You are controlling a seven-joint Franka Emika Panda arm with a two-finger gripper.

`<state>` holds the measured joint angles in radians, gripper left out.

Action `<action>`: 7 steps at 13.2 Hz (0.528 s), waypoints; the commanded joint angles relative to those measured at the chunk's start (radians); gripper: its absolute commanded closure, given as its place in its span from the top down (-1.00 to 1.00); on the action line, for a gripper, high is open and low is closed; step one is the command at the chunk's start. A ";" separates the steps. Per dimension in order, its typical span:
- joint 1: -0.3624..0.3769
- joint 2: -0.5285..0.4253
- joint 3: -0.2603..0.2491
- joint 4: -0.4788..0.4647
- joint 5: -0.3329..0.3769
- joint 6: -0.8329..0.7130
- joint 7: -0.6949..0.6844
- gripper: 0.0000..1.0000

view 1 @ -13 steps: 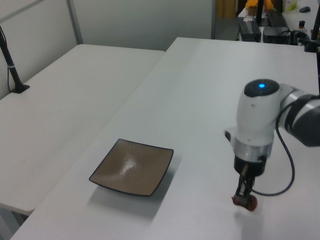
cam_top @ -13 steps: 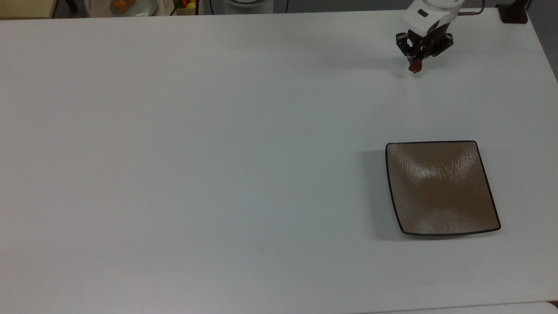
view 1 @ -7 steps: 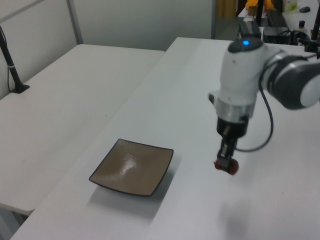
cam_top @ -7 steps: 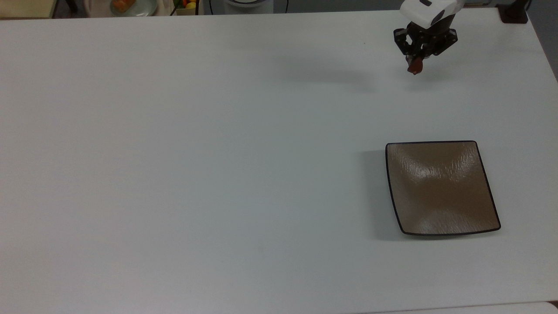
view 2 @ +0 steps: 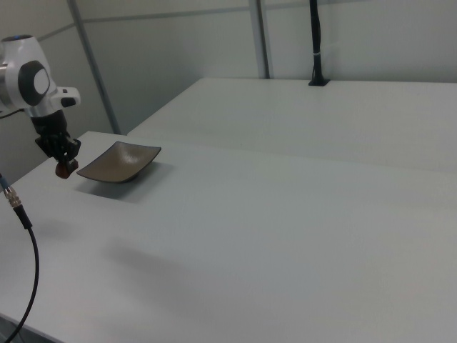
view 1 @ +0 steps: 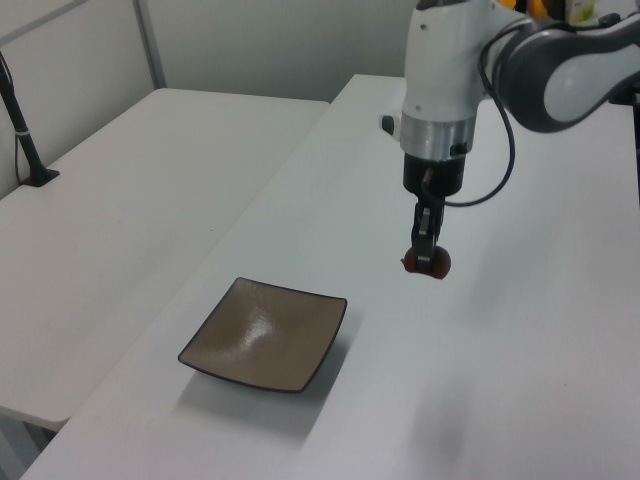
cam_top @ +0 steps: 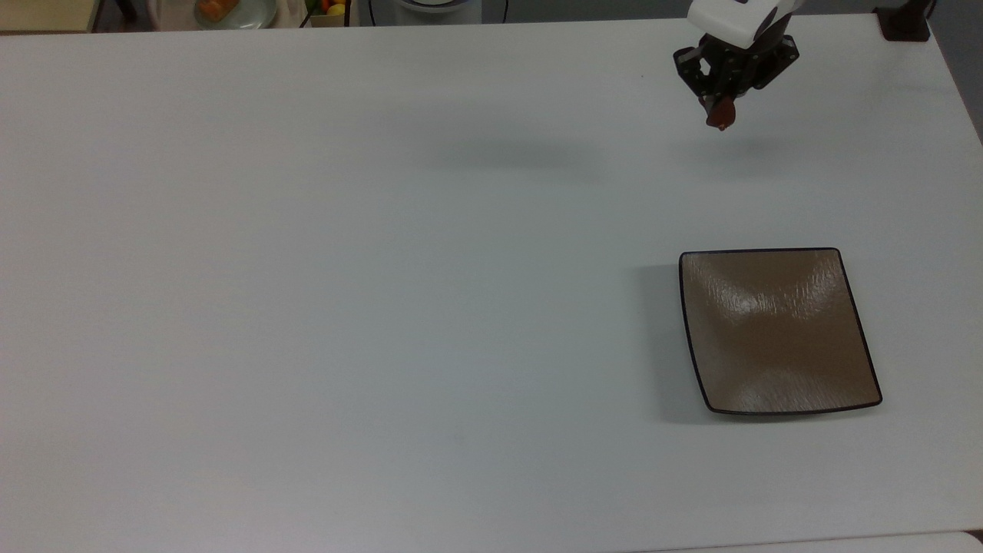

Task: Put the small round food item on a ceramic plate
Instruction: 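Lift the held food item and carry it over the brown plate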

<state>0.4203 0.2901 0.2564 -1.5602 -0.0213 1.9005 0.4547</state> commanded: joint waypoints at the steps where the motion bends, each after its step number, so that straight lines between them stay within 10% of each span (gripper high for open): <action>1: 0.023 0.069 -0.034 0.097 0.029 -0.045 -0.065 -0.89; 7: 0.025 0.199 -0.071 0.241 0.017 0.087 -0.042 -0.89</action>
<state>0.4250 0.4138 0.2303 -1.4121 -0.0097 1.9144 0.4152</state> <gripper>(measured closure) 0.885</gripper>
